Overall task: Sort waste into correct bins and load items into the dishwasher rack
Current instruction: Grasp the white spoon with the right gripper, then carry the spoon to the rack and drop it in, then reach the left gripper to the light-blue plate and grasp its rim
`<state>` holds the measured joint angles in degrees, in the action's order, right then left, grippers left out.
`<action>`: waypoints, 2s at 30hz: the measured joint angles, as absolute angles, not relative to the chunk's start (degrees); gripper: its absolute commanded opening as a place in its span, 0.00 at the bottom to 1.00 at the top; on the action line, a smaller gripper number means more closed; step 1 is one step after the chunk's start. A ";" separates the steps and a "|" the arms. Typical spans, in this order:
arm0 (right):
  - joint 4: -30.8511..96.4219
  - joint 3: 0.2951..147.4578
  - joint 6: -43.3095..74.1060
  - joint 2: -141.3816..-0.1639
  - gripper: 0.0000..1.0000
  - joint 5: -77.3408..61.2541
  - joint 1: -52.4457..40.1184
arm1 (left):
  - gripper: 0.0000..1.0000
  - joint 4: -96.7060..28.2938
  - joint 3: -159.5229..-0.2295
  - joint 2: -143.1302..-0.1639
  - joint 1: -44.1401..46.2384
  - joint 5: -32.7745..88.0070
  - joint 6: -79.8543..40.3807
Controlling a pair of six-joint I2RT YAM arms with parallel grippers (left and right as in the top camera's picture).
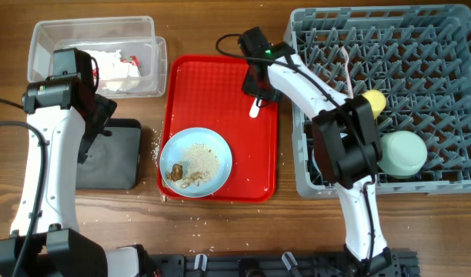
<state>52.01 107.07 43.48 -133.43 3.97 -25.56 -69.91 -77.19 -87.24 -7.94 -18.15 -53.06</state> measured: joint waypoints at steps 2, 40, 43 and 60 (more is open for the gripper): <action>52.29 107.07 41.69 -131.74 0.04 2.96 -24.10 | 1.00 -69.91 -77.19 -87.24 -7.94 -18.15 -53.06; 52.42 99.46 17.72 -105.65 1.00 -3.01 1.61 | 1.00 -69.93 -77.19 -87.24 -7.94 -18.15 -53.06; 54.28 99.46 23.59 -98.10 1.00 -3.01 4.62 | 1.00 -69.91 -77.19 -87.24 -7.94 -18.15 -53.06; 63.44 99.57 30.85 -92.36 1.00 -3.60 17.34 | 1.00 -66.78 -77.14 -87.24 -7.97 -6.11 -53.01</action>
